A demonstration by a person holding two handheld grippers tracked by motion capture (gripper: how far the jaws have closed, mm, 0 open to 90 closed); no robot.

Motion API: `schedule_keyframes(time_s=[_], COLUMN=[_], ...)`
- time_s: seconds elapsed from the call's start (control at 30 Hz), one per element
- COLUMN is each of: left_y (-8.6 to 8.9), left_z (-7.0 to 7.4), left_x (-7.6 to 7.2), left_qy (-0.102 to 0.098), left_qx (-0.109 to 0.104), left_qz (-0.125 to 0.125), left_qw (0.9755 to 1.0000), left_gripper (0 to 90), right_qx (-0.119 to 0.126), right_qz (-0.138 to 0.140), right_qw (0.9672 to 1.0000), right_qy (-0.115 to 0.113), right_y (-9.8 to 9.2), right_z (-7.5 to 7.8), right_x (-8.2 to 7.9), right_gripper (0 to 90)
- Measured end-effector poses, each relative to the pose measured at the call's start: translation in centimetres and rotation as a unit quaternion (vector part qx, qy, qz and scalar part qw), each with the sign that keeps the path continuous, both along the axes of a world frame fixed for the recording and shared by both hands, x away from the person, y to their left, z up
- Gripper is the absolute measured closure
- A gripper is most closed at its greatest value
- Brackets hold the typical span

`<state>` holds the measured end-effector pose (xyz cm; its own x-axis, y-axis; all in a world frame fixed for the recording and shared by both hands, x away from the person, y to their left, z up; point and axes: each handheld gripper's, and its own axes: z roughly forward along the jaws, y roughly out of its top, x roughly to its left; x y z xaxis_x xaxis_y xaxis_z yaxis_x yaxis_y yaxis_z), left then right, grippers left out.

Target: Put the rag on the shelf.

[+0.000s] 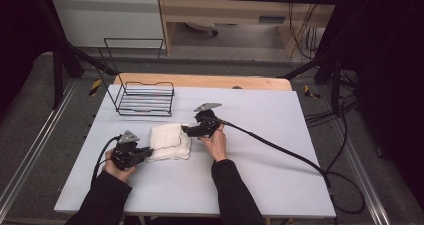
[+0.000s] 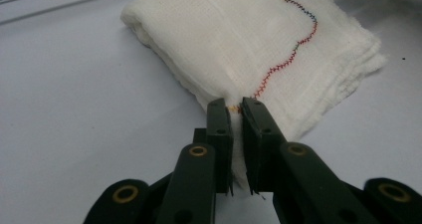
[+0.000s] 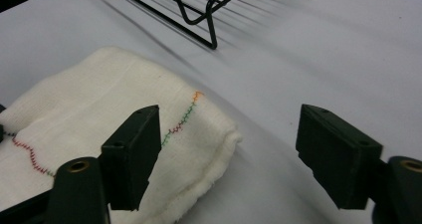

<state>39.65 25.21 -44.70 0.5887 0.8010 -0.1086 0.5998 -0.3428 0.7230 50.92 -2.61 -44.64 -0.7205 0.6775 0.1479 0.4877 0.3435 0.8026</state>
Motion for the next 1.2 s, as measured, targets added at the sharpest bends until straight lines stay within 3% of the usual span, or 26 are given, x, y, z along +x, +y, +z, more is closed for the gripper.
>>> schedule_keyframes(time_s=[0.03, 0.17, 0.3, 0.6, 0.77, 0.97, 1.07, 1.13, 1.2], left_y=[0.0, 0.0, -0.1, -0.1, 0.0, 0.1, 0.3, 0.7, 1.1], left_z=[0.0, 0.0, 0.0, 0.0, 0.0, 0.0, 0.5, 1.1, 1.7], left_x=[0.0, 0.0, 0.0, 0.0, 0.0, 0.1, 0.2, 0.5, 1.0], left_qy=[0.000, 0.000, -0.002, -0.002, -0.002, -0.002, -0.008, -0.017, -0.019], left_qx=[0.000, 0.000, 0.001, 0.002, 0.003, 0.003, 0.009, 0.001, -0.006], left_qz=[0.000, 0.002, 0.002, 0.002, 0.002, 0.005, 0.011, 0.022, 0.031], left_qw=[1.0000, 1.0000, 1.0000, 1.0000, 1.0000, 1.0000, 0.9999, 0.9996, 0.9993], left_gripper=[81.8, 81.4, 81.0, 80.4, 78.3, 74.7, 64.4, 60.8, 46.7], right_qx=[0.000, 0.004, 0.001, 0.008, 0.021, 0.020, 0.014, 0.013, 0.011], right_qz=[0.001, 0.007, 0.011, 0.026, 0.026, 0.028, 0.030, 0.030, 0.031], right_qw=[1.0000, 0.9999, 0.9996, 0.9990, 0.9979, 0.9983, 0.9990, 0.9991, 0.9993], right_qy=[0.003, 0.008, 0.025, 0.034, 0.057, 0.047, 0.031, 0.025, 0.015], right_y=[0.3, 0.4, 0.5, 0.8, 0.9, 1.0, 1.0, 1.0, 1.0], right_z=[-0.1, -0.4, -0.9, -1.2, -1.3, -1.3, -1.0, -1.0, -0.9], right_x=[0.4, 0.7, 1.1, 1.2, 1.2, 0.9, 0.5, 0.4, 0.1], right_gripper=[33.3, 41.0, 46.5, 60.8, 70.7, 79.2, 80.6, 80.7, 80.7])
